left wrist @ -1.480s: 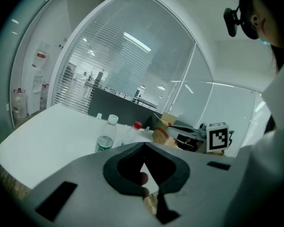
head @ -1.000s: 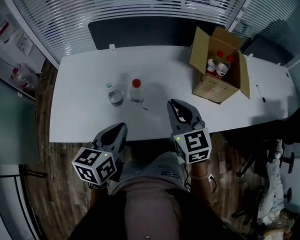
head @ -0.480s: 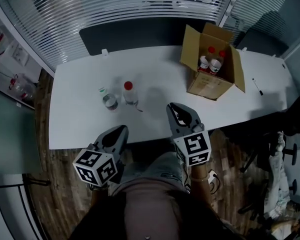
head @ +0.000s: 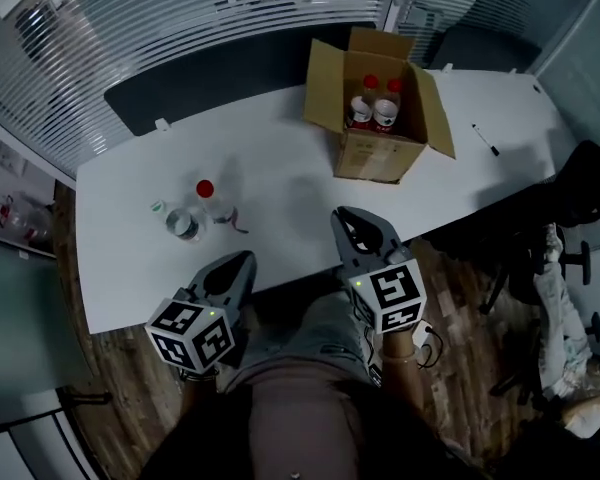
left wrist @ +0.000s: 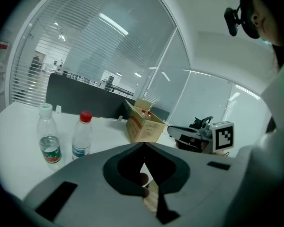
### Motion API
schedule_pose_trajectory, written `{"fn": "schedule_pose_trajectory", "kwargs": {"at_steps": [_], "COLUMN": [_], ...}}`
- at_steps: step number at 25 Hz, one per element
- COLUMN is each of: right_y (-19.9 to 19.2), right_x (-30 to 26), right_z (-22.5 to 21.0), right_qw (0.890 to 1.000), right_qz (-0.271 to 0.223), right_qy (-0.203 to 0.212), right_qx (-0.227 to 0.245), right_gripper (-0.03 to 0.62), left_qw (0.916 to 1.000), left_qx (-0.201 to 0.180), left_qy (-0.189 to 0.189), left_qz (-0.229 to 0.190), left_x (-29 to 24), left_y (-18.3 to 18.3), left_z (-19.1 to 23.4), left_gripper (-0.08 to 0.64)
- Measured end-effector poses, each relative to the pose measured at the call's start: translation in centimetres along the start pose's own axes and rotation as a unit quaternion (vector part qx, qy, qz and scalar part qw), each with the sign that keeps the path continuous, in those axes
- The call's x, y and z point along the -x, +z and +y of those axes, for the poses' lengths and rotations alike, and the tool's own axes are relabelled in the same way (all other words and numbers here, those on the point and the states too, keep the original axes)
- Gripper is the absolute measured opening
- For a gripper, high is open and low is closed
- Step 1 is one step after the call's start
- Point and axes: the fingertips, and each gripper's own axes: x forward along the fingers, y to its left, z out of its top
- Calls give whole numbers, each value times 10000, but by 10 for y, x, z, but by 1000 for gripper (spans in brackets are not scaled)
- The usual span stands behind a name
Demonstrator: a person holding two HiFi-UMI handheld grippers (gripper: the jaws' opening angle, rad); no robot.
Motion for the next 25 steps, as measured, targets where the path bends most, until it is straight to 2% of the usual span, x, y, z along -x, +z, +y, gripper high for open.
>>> {"fn": "schedule_pose_trajectory", "kwargs": {"at_steps": [6,14,25], "right_y": [-3,0,6], "right_x": [18,34,42], "right_z": [-53,-112,-165], "right_qw": [9990,9967,9946], "right_qz": [-10,-53,-153], "right_qy": [-449,-794,-1006], "right_qx": [-44,-127,-202], "right_gripper": [46,46,46], "left_qw": [9991,9968,9929], "left_qx": [-160,-327,-464], "left_qy": [-383,-702,-1035], "left_qz": [120,213,355], "left_x": [-45,-98,-158], "left_y": [10,26,42], "left_z": [-32,-65,-97], "left_gripper": [9,9,9]}}
